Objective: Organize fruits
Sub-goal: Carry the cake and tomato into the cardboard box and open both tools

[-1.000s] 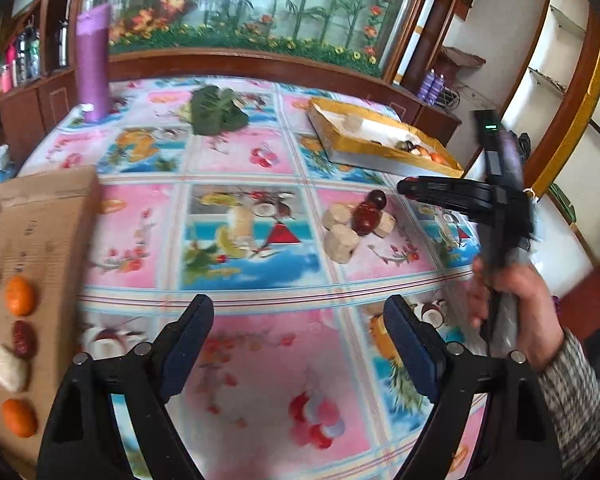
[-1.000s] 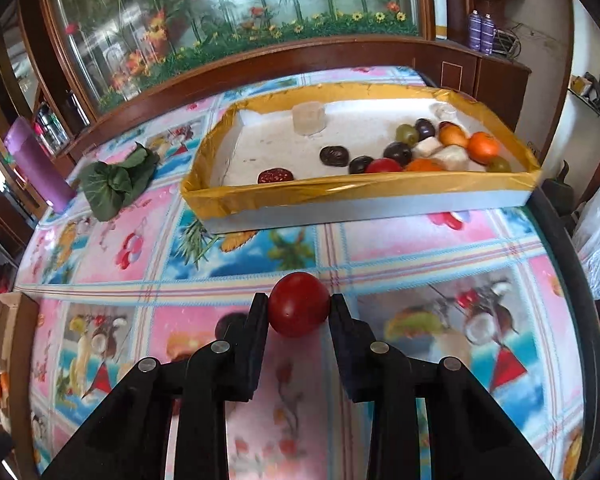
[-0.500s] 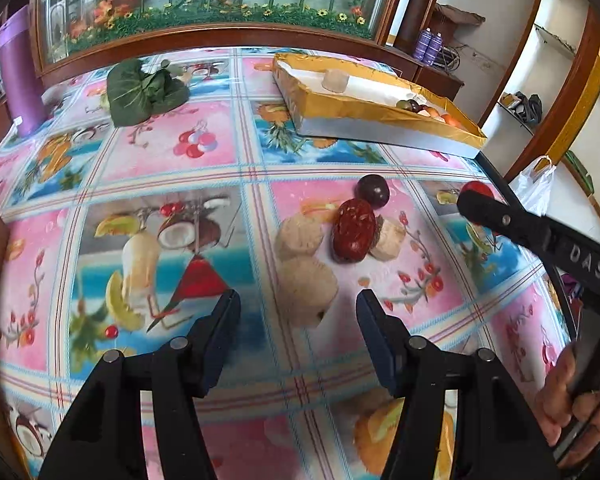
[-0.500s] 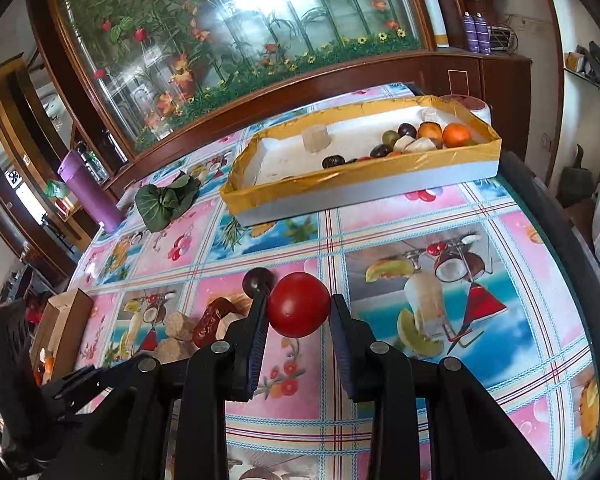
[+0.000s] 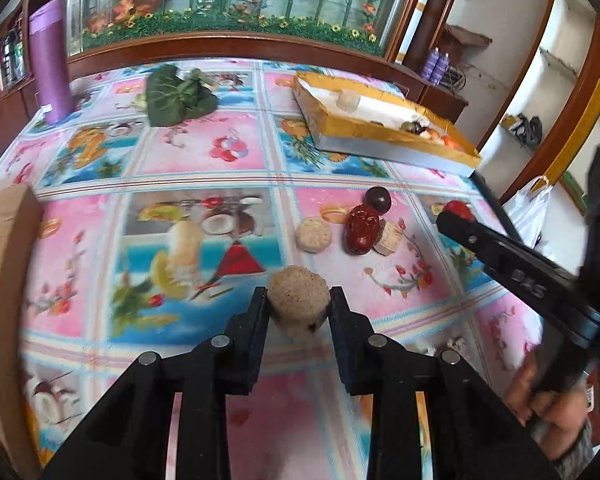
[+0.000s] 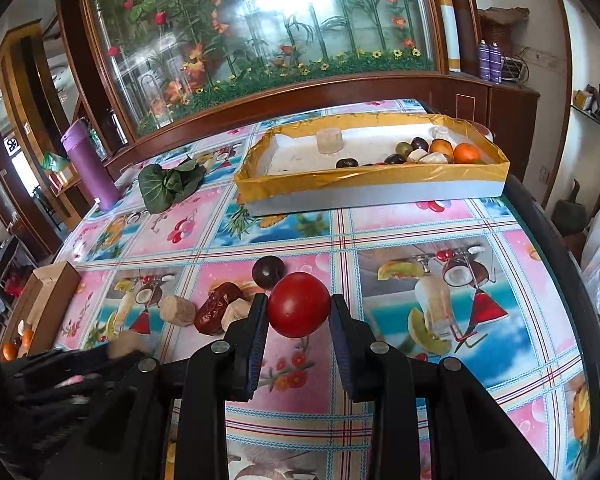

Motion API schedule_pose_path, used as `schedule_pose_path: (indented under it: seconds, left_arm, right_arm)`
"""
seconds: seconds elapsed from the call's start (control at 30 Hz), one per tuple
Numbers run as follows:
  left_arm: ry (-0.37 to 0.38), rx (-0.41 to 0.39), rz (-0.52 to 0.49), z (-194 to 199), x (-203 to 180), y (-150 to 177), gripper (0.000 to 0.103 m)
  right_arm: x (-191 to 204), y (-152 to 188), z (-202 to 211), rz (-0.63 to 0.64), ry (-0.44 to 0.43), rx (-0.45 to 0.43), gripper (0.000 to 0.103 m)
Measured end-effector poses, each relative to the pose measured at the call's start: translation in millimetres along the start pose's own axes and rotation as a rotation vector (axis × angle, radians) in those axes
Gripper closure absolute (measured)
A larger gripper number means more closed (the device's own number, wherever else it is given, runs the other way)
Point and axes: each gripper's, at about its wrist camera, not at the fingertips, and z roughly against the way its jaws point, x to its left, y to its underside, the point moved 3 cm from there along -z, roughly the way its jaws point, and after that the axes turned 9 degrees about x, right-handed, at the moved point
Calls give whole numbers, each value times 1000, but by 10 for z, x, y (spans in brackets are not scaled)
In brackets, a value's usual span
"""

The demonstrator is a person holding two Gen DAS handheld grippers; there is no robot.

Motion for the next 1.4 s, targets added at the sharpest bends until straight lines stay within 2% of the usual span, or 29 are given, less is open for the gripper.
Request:
schedule_pose_path:
  seconds: [0.13,0.23,0.27,0.37,0.47,0.63,0.77,0.87,1.0,1.07,1.17,1.4]
  left_arm:
    - [-23,-49,40,505,457,159,74]
    - [-100,-82,71,843,904,235,74]
    - [-146,-94,89,964,1129,262,74]
    - [-246,-97,163,1184,1693,320,74]
    - [-278,-97,250,1337,2197,398,74]
    - [-339,-87,316,1415,2710,490,74]
    - [-314,-95,322,1492,2799,669,74]
    - [-286,-98,314,1557,2761,871,74]
    - [-254,-94,302,1580,2667,1106,74]
    - [-246,-92,281,1555,2616,1161,74]
    - [-286,-79,262,1475,2595,1150,74]
    - [-329,0,313,1242,2714,1131,74]
  right_arm:
    - [-5,24,-10,5,47,-2,71]
    - [64,3,47,28,84,-10,71]
    - [142,5,90,42,76,-10,70]
    - [455,16,175,69,-3,16,70]
    - [938,29,208,131,-85,45,70]
    - [1861,152,121,252,-215,107,70]
    - [2609,399,31,341,-343,174,69]
    - [3011,617,25,414,-400,203,69]
    - [3457,940,0,540,-414,217,69]
    - [3577,1073,-35,590,-405,225,69]
    - [3638,1214,-94,634,-389,241,69]
    - [3661,1342,-235,668,-351,266,69]
